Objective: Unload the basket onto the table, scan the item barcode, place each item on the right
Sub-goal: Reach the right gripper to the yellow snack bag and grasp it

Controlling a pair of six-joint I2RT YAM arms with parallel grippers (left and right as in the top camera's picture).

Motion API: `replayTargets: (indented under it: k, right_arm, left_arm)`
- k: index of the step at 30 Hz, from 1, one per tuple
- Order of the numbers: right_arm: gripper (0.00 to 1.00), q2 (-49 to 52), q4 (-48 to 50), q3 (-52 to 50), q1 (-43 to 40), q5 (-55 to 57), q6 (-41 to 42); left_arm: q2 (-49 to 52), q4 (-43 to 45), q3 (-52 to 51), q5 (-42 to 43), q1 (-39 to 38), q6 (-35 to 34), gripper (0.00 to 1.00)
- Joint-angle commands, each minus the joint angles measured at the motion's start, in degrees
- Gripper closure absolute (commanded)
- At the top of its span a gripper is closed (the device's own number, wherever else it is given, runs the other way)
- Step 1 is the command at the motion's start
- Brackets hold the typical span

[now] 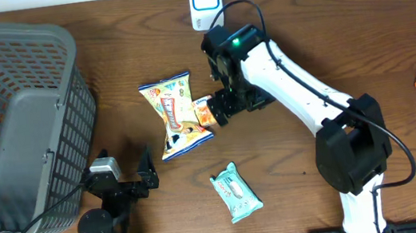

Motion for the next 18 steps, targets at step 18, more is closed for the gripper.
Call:
replayTargets:
  k: [18]
  right_arm:
    - [0.01, -0.57, 28.02, -6.97, 4.61, -18.67, -8.68]
  left_arm:
    - [-0.04, -0.81, -1.60, 0.37, 0.24, -0.74, 0.02]
